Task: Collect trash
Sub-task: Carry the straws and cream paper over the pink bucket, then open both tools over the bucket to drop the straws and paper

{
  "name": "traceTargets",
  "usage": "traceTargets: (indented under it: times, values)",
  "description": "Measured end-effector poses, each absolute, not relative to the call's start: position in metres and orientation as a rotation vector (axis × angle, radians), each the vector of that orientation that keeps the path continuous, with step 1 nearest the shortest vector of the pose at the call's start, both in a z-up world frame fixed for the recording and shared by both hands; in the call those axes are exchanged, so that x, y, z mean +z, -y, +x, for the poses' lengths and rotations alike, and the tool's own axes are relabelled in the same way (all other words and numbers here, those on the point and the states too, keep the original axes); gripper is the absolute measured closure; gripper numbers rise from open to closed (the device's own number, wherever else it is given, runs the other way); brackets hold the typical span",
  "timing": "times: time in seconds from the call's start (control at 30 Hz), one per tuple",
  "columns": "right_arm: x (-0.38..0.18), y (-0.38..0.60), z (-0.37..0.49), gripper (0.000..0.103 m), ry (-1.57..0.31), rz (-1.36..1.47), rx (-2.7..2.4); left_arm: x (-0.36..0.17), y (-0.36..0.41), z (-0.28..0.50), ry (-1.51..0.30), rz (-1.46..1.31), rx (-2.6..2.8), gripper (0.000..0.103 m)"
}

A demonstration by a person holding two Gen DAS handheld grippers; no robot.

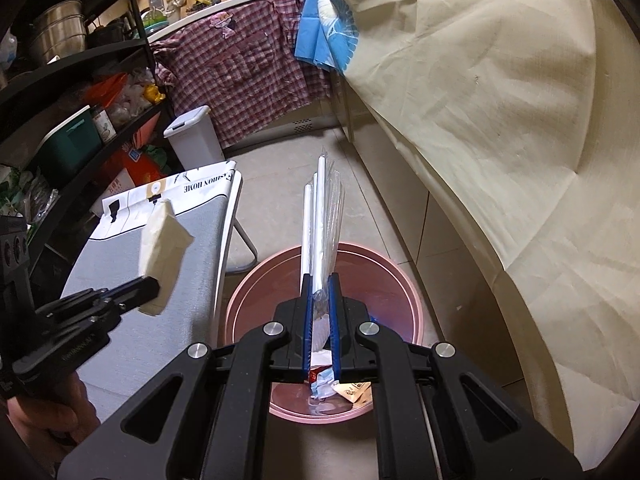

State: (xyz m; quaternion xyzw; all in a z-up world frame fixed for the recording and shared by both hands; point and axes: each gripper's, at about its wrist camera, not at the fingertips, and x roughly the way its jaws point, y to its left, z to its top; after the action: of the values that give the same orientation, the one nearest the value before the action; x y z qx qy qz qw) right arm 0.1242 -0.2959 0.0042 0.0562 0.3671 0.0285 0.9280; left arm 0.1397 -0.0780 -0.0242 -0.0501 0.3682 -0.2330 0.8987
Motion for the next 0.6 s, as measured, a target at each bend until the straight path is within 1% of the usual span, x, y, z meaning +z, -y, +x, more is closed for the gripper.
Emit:
traceTargets:
  times: [0.6]
  values:
    - [-0.003,0.293,0.135,0.095,-0.775,0.071,0.043,-0.041,0.11,0.157,-0.809,-0.096,-0.492,0.101]
